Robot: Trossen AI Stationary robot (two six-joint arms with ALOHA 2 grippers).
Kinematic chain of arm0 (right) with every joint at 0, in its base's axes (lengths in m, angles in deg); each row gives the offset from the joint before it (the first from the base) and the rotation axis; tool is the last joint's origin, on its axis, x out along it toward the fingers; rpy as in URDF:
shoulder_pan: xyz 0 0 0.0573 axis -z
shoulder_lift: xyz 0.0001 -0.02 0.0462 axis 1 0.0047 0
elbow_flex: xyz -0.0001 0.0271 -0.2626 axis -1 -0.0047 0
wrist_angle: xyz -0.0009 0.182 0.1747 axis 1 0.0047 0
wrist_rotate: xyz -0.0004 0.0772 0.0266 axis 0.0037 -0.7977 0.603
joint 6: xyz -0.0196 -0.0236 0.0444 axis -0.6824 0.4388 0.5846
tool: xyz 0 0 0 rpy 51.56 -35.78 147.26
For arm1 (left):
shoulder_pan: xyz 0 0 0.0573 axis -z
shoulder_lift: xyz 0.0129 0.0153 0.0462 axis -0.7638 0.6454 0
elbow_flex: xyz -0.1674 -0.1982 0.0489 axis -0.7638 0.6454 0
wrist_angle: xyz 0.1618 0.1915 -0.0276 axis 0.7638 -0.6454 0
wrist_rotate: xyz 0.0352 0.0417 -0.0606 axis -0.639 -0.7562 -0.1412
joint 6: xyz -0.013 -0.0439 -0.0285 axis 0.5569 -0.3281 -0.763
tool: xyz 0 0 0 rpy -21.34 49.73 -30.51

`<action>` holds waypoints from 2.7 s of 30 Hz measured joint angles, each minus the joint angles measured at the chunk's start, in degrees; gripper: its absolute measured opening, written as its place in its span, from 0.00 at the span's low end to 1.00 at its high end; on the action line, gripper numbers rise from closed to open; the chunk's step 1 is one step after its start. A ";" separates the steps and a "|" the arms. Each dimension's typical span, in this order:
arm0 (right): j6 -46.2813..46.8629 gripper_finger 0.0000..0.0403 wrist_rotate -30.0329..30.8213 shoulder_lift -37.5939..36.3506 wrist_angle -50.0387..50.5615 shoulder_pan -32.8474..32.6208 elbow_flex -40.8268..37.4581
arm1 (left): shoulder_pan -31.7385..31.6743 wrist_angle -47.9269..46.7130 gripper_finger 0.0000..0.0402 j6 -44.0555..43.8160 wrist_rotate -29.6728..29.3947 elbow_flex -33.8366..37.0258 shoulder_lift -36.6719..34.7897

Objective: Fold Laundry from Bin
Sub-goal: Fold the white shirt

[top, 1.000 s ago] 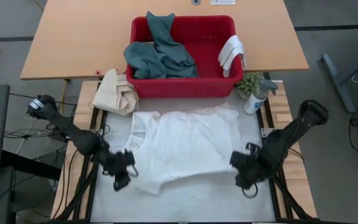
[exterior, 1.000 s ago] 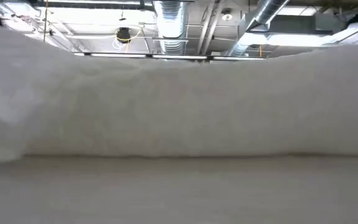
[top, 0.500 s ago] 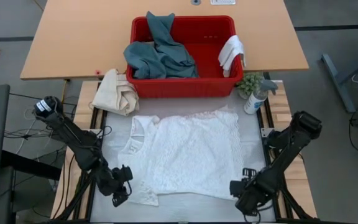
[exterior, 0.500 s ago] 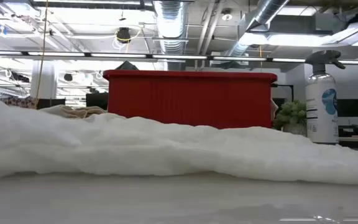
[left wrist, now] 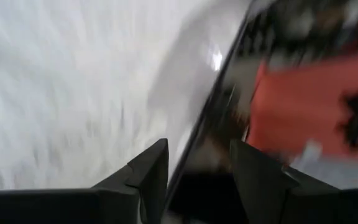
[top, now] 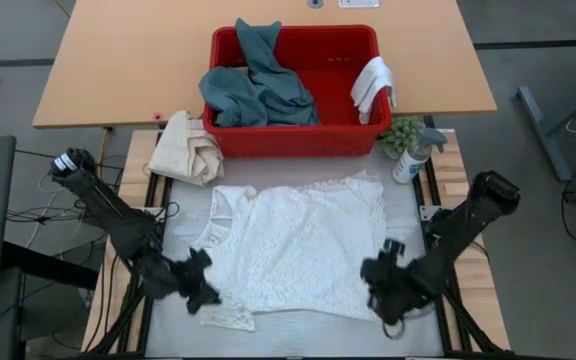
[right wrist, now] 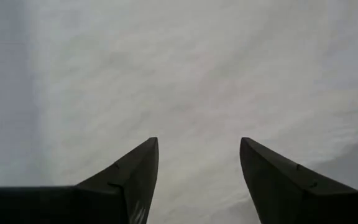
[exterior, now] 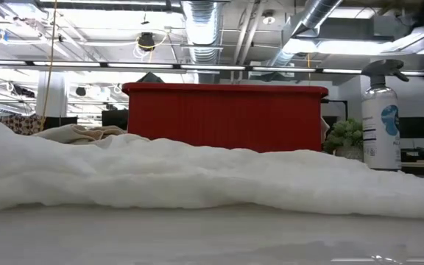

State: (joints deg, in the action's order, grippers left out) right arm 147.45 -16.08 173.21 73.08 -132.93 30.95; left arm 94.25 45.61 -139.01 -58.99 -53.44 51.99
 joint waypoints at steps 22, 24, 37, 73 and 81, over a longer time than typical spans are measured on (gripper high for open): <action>-68.79 0.62 -20.92 -12.74 -14.72 69.89 0.00 | -65.53 -11.24 0.52 50.93 17.89 -0.04 -15.55; -70.20 0.62 -23.36 -10.91 -14.68 72.22 0.00 | -70.09 -10.69 0.54 54.24 23.00 -0.04 -11.79; -84.78 0.62 -26.93 5.09 -15.90 74.09 0.00 | -78.14 -8.28 0.56 61.35 34.11 -0.04 10.39; -65.58 0.05 -15.73 -4.89 -6.59 66.87 0.00 | -74.23 -17.85 0.01 50.26 29.66 -4.22 3.61; -54.28 0.05 -9.74 -10.19 -3.04 59.12 -0.88 | -58.54 -27.20 0.00 45.01 -0.31 -6.62 -11.19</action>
State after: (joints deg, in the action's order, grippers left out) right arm 93.17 -25.82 163.02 70.03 -73.81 30.07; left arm 35.71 18.41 -94.00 -59.30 -60.06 40.80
